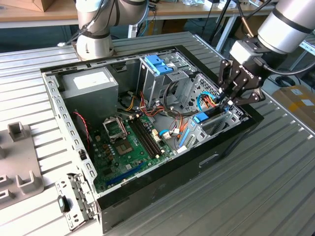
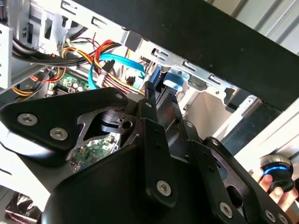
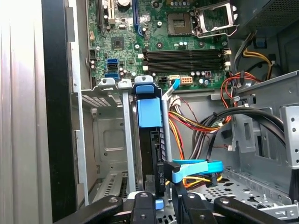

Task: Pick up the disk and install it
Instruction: 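Insert the first disk wire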

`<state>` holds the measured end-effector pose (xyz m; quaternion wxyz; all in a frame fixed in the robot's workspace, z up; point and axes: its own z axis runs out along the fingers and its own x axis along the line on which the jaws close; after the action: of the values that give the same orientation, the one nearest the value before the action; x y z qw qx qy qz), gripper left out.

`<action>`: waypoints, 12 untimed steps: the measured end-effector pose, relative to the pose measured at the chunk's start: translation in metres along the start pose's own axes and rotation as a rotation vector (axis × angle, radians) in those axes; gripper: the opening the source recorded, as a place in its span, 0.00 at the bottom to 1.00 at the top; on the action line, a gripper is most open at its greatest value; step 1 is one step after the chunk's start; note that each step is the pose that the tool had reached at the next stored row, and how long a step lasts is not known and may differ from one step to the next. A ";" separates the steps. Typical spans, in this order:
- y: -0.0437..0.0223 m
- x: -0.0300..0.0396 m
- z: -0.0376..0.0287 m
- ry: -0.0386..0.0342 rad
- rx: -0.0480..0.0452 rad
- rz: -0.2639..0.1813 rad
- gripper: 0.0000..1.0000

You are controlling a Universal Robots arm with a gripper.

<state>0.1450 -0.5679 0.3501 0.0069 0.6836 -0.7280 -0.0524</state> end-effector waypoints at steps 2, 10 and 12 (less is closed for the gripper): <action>0.0003 -0.0002 -0.0030 -0.0001 0.0002 0.000 0.29; 0.0012 -0.0008 -0.0134 -0.0001 0.0005 0.000 0.29; 0.0013 -0.0009 -0.0151 -0.0003 0.0005 0.000 0.29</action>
<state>0.1450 -0.5679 0.3653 0.0066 0.6836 -0.7280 -0.0523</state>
